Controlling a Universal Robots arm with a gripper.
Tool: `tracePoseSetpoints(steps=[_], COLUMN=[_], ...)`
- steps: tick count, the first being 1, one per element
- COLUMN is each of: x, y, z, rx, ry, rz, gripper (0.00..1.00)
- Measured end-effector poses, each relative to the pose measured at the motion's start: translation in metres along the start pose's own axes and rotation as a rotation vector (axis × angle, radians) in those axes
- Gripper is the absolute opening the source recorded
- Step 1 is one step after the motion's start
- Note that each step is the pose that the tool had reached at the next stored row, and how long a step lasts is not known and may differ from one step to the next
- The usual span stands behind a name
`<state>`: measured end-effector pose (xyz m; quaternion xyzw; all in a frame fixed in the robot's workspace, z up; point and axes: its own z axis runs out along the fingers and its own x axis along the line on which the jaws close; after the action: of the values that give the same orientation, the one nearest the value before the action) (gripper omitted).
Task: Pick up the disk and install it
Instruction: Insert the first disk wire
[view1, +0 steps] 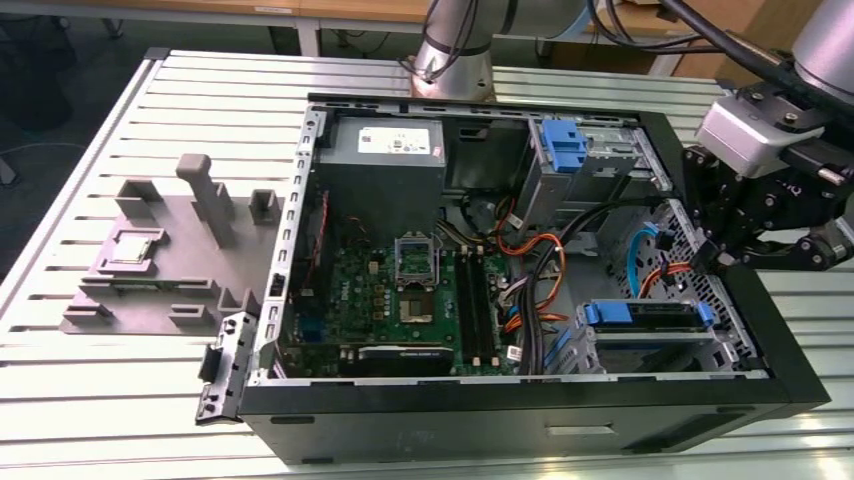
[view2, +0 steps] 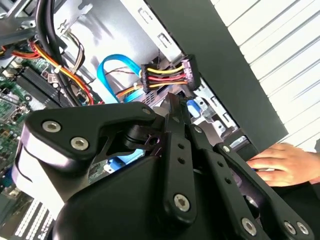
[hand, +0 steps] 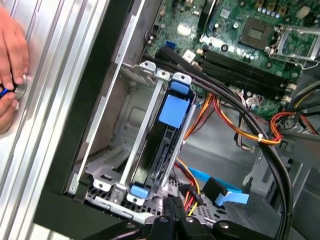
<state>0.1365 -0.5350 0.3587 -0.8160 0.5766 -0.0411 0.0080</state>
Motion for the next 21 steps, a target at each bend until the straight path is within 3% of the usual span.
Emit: tracePoseSetpoints(steps=[7, 16, 17, 19, 21], x=[-0.002, -0.0021, -0.0021, -0.002, -0.002], y=[-0.0011, -0.001, -0.001, -0.001, -0.0011], z=[-0.0046, -0.0044, -0.0043, -0.0043, -0.0041], rx=[0.0327, 0.0476, 0.0507, 0.0535, 0.0583], ry=[0.0129, 0.0068, 0.0107, 0.028, 0.0335], rz=[-0.001, -0.125, -0.133, -0.145, -0.162], gripper=[0.1, 0.1, 0.1, 0.1, 0.1])
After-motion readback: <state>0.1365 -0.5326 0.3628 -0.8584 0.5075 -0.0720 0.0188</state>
